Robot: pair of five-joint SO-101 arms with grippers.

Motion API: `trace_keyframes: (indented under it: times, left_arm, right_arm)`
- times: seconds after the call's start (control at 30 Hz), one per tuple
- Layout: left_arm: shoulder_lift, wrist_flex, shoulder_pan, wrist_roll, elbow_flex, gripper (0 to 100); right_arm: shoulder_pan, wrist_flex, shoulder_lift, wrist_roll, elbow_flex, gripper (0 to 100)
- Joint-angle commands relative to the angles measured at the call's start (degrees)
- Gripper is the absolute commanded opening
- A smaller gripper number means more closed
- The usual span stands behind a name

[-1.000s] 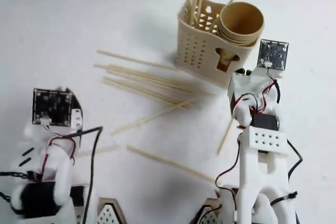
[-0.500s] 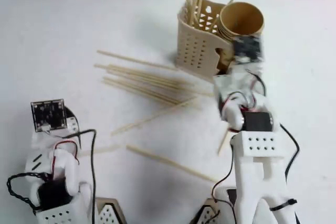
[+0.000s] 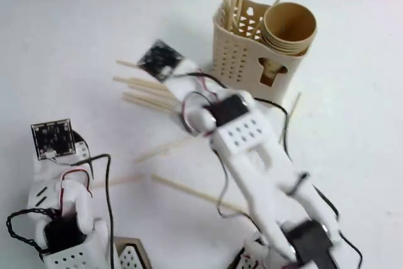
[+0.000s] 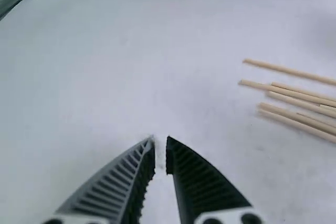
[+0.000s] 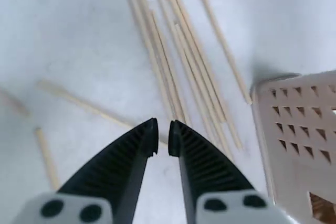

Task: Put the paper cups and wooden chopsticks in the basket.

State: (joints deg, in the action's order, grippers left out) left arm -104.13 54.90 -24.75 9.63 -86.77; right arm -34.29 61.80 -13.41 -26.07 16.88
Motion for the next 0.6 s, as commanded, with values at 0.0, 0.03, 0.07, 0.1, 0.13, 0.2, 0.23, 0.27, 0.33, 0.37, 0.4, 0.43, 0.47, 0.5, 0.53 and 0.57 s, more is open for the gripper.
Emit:
trace_keyframes:
  times: [0.0,0.03,0.07,0.1,0.13,0.2,0.23,0.27,0.33,0.37,0.4,0.43,0.47,0.5,0.53,0.57]
  left_arm:
    - [-0.7,-1.1,-0.5,-0.5,0.4,6]
    - [-0.7,-1.0,-0.5,-0.5,0.4,6]
    - [-0.7,-1.0,-0.5,-0.5,0.4,6]
    - [-0.7,-1.0,-0.5,-0.5,0.4,6]
    - [-0.7,-1.0,-0.5,-0.5,0.4,6]
    - [-0.7,-1.0,-0.5,-0.5,0.4,6]
    - [-0.7,-1.0,-0.5,-0.5,0.4,6]
    - [-0.7,-1.0,-0.5,-0.5,0.4,6]
    - [-0.7,-1.0,-0.5,-0.5,0.4,6]
    - [-0.7,-1.0,-0.5,-0.5,0.4,6]
    - [-0.7,-1.0,-0.5,-0.5,0.4,6]
    - [-0.7,-1.0,-0.5,-0.5,0.4,6]
    - [-0.7,-1.0,-0.5,-0.5,0.4,6]
    - [-0.7,-1.0,-0.5,-0.5,0.4,6]
    - [-0.7,-1.0,-0.5,-0.5,0.4,6]
    - [-0.7,-1.0,-0.5,-0.5,0.4,6]
  right_arm:
    - [-0.7,1.1,7.5,-2.4,-8.3,5.7]
    - [-0.7,1.6,10.1,-2.8,-10.0,7.1]
    - [-0.7,2.2,12.7,-3.1,-12.0,9.4]
    - [-0.7,2.9,15.3,-3.3,-13.7,12.0]
    - [-0.7,3.7,17.6,-3.2,-15.6,14.8]
    - [-0.7,5.3,22.3,-3.2,-19.0,19.2]
    - [-0.8,5.8,24.4,-3.3,-20.5,20.7]
    - [-0.9,6.4,26.3,-3.4,-22.0,21.6]
    - [-1.7,7.3,30.0,-6.1,-24.4,21.4]
    - [-2.2,7.9,31.8,-7.9,-25.2,21.1]
    - [-2.9,8.3,33.5,-9.2,-26.2,21.2]
    - [-3.5,8.6,35.0,-10.4,-27.0,21.2]
    - [-3.8,8.7,36.4,-11.0,-27.9,21.2]
    - [-4.0,8.7,37.8,-11.2,-28.8,21.2]
    - [-4.0,8.7,39.0,-11.2,-29.9,21.2]
    - [-3.8,8.7,40.2,-11.2,-31.1,21.2]
